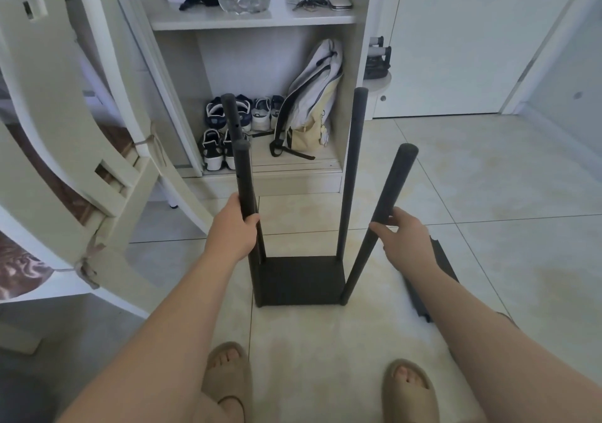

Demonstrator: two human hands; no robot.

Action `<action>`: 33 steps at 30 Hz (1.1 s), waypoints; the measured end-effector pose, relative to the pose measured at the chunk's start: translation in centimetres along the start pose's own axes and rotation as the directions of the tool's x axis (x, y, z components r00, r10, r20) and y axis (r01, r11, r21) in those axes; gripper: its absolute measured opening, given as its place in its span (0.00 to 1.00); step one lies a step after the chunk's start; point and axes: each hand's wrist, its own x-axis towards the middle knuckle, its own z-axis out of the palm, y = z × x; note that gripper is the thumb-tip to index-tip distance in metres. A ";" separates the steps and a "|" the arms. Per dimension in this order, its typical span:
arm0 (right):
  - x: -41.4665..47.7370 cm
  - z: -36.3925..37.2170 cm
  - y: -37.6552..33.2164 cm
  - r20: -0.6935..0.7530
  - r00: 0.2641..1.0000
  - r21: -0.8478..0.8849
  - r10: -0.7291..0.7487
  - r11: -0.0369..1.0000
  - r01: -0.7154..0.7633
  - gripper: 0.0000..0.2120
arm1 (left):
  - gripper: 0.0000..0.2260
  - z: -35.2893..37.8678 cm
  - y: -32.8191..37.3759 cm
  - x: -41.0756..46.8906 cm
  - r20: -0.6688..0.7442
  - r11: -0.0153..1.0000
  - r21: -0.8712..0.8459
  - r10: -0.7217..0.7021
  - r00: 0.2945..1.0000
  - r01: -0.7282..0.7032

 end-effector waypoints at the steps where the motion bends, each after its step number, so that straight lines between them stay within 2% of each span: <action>1: 0.1 0.0 0.2 0.001 1.000 -0.002 -0.002 1.000 0.002 0.16 | 0.15 0.0 0.0 -0.1 0.002 1.000 -0.003 0.004 1.000 -0.004; 4: 0.4 -0.2 0.6 0.022 1.000 -0.007 0.002 1.000 -0.002 0.16 | 0.17 0.0 0.2 -0.3 0.006 1.000 -0.018 -0.010 1.000 0.010; 7: 0.4 -0.6 0.8 0.091 0.996 -0.011 0.009 1.000 -0.008 0.18 | 0.24 0.0 0.1 -0.9 0.075 0.986 0.035 -0.165 0.983 0.162; 9: 0.2 -1.1 1.1 0.149 0.989 -0.020 0.020 1.000 -0.017 0.21 | 0.27 0.0 -0.1 -1.7 0.187 0.935 0.225 -0.319 0.929 0.276; 12: -0.1 -2.4 1.9 0.166 0.986 -0.086 0.022 0.996 -0.008 0.24 | 0.30 1.3 0.4 -3.2 0.375 0.843 0.500 -0.418 0.827 0.199; 14: -0.3 -3.4 2.7 0.149 0.989 -0.134 0.020 0.991 0.000 0.25 | 0.31 3.2 1.5 -3.9 0.452 0.845 0.526 -0.375 0.809 0.098; 17: -0.9 -4.8 4.7 0.133 0.990 -0.214 0.036 0.977 -0.007 0.26 | 0.30 7.0 2.9 -5.1 0.556 0.912 0.397 -0.150 0.818 -0.103; 20: -0.9 -5.8 7.5 0.144 0.986 -0.338 0.080 0.941 -0.027 0.29 | 0.30 11.2 4.2 -7.0 0.681 0.944 0.222 0.028 0.732 -0.242; 22: -0.5 -6.5 9.4 0.167 0.977 -0.413 0.131 0.909 -0.052 0.30 | 0.29 14.3 4.7 -8.0 0.744 0.928 0.181 0.087 0.662 -0.325; 25: 0.4 -7.1 12.6 0.213 0.959 -0.518 0.189 0.854 -0.053 0.31 | 0.28 19.2 5.0 -9.3 0.793 0.917 0.142 0.119 0.597 -0.372; 29: 3.6 -7.3 17.6 0.244 0.941 -0.619 0.233 0.785 -0.034 0.30 | 0.30 26.9 4.4 -9.4 0.825 0.938 0.125 0.083 0.559 -0.323; 33: 7.8 -6.3 23.4 0.261 0.922 -0.689 0.285 0.724 -0.029 0.30 | 0.31 35.0 2.9 -8.0 0.845 0.935 0.185 0.005 0.534 -0.301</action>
